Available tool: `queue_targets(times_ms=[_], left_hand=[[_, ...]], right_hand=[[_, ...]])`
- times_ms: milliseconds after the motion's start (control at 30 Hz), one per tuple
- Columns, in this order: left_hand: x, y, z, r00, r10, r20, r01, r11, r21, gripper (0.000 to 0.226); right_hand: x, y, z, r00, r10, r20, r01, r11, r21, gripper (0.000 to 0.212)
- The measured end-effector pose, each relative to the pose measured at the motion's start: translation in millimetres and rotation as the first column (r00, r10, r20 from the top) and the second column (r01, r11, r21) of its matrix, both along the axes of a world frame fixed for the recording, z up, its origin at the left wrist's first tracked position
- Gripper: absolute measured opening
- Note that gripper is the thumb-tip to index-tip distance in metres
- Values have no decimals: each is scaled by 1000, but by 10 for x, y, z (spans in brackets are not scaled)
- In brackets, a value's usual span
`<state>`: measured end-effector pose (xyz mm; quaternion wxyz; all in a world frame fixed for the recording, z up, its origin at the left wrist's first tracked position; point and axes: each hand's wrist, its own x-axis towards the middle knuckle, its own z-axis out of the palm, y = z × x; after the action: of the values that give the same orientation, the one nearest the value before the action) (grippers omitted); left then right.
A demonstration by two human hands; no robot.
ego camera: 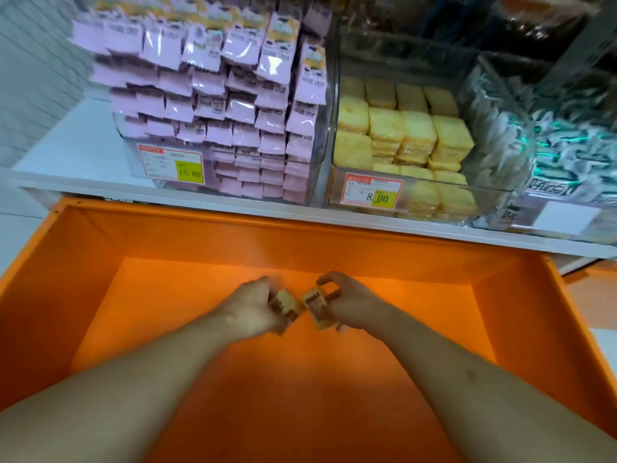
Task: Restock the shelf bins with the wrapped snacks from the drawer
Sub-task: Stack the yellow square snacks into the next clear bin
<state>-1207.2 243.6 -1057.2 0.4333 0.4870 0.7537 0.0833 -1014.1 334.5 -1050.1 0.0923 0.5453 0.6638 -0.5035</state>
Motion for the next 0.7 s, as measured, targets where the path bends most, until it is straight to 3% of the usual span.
queue_targets(times_ms=[200,367,533,700], left_hand=[[159,22,914,929,97,357,-114,993,28,70],[388,-136,1685,839,116,532,-180,981,69,39],[620,-280,2203,791,49,610,-204,961,188,34],[615,-179,2368,697,167,697,-402,896,187,42]], right_hand=[[256,-132,1165,950,-181,-253,179,983,-33,35],[505,-432,1847,838,-287,-464,292,954,-63,25],[568,-675,2173,703,-327,-631,333,936,-114,32],[628,-551,2343,631,-391,-671,460,884,-82,26]])
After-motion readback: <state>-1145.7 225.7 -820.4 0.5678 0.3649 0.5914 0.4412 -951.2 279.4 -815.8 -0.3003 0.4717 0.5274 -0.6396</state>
